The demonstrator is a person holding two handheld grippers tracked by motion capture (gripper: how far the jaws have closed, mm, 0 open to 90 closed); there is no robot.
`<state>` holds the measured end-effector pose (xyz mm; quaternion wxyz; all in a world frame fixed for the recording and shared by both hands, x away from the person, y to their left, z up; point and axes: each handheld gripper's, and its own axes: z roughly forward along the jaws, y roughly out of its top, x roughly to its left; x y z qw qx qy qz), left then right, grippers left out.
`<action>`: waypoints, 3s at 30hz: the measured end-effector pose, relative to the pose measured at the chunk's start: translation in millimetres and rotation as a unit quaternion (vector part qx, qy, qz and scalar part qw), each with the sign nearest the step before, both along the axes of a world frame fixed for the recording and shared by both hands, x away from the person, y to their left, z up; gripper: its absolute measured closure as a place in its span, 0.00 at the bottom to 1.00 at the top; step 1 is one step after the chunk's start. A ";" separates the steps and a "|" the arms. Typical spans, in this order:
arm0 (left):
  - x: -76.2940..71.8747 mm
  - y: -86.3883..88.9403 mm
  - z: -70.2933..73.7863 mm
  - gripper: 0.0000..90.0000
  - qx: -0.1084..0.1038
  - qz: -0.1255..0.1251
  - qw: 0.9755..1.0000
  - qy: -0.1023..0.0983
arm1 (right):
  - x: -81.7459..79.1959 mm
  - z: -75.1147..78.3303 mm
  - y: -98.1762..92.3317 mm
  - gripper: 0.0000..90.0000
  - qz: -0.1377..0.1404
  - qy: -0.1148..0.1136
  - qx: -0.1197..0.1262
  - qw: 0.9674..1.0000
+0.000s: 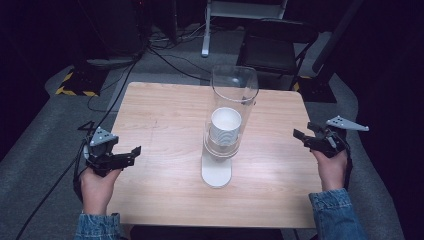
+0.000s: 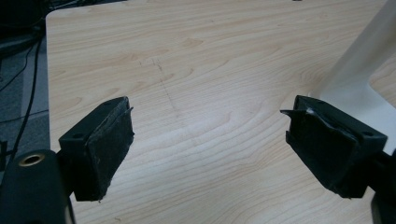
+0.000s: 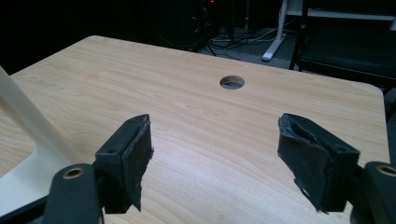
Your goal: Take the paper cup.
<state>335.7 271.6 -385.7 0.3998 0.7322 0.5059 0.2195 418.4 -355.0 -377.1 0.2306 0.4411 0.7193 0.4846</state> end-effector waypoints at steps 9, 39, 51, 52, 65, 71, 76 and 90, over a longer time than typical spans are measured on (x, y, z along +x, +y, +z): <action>2.1 -0.2 2.6 0.16 0.004 0.010 1.000 0.000 | -1.8 1.8 0.8 0.29 0.003 -0.003 -0.002 1.000; 3.7 0.0 4.2 0.17 0.014 0.019 1.000 0.004 | -14.2 9.8 23.7 0.16 0.032 -0.021 0.006 0.999; 4.5 -1.2 4.0 0.17 0.012 0.018 1.000 0.005 | -28.4 14.1 74.3 0.11 0.127 -0.026 0.009 0.992; 4.1 -1.1 4.0 0.17 0.014 0.017 1.000 0.006 | -30.9 14.0 86.1 0.07 0.149 -0.024 0.002 0.989; -3.3 -1.0 0.4 0.17 0.003 0.015 1.000 0.005 | -36.9 -0.2 144.8 0.00 0.254 -0.014 0.012 0.967; -8.1 -0.8 -1.9 0.17 0.005 0.013 1.000 0.007 | -33.7 -8.6 163.5 0.00 0.276 -0.003 0.014 0.961; -12.1 3.0 -1.5 0.17 0.005 0.018 1.000 0.007 | -31.4 -17.1 175.1 0.00 0.285 0.009 0.001 0.958; -15.5 7.7 -3.7 0.17 0.005 0.018 1.000 0.011 | -25.5 -42.0 205.8 0.09 0.316 -0.026 0.017 0.948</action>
